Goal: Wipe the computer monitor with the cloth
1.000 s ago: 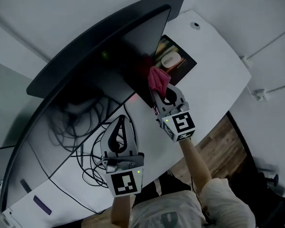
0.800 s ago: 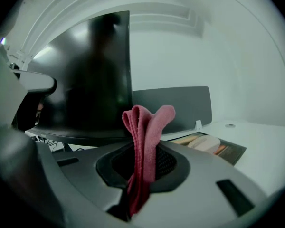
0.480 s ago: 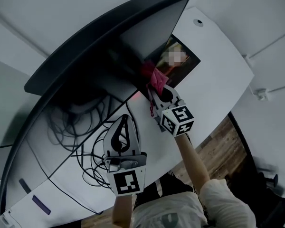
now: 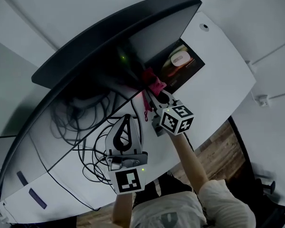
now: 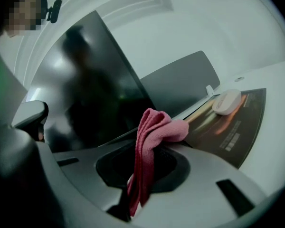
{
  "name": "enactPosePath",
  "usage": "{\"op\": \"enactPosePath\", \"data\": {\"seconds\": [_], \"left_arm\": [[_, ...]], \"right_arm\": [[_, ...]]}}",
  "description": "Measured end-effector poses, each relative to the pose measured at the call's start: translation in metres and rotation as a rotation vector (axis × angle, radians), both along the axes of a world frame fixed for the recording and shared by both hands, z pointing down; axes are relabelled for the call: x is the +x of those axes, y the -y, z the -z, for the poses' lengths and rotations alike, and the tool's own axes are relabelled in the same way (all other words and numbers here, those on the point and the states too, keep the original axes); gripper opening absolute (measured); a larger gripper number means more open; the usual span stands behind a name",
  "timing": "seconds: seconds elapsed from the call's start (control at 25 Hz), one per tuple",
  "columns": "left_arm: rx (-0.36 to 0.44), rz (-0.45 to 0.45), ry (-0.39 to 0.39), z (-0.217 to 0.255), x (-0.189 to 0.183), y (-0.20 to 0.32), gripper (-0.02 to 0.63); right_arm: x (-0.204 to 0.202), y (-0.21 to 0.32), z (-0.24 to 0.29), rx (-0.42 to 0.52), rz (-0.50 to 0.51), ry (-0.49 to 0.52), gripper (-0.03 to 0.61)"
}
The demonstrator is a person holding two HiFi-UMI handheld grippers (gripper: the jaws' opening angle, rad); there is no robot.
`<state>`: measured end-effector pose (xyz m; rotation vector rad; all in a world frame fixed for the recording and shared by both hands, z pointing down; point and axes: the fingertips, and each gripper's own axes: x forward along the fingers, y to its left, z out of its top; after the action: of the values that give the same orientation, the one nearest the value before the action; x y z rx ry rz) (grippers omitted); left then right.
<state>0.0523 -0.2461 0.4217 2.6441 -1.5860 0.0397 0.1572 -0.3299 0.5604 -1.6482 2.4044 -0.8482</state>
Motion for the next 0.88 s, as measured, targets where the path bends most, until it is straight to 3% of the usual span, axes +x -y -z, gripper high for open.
{"op": "enactPosePath", "data": {"seconds": [0.48, 0.88], "left_arm": [[-0.006, 0.178, -0.002, 0.006, -0.046, -0.028, 0.015], [0.014, 0.328, -0.039, 0.012, -0.100, -0.058, 0.015]], "right_arm": [[-0.067, -0.024, 0.001, -0.046, 0.156, 0.115, 0.055], [-0.141, -0.056, -0.001, -0.082, 0.322, 0.105, 0.055]]}}
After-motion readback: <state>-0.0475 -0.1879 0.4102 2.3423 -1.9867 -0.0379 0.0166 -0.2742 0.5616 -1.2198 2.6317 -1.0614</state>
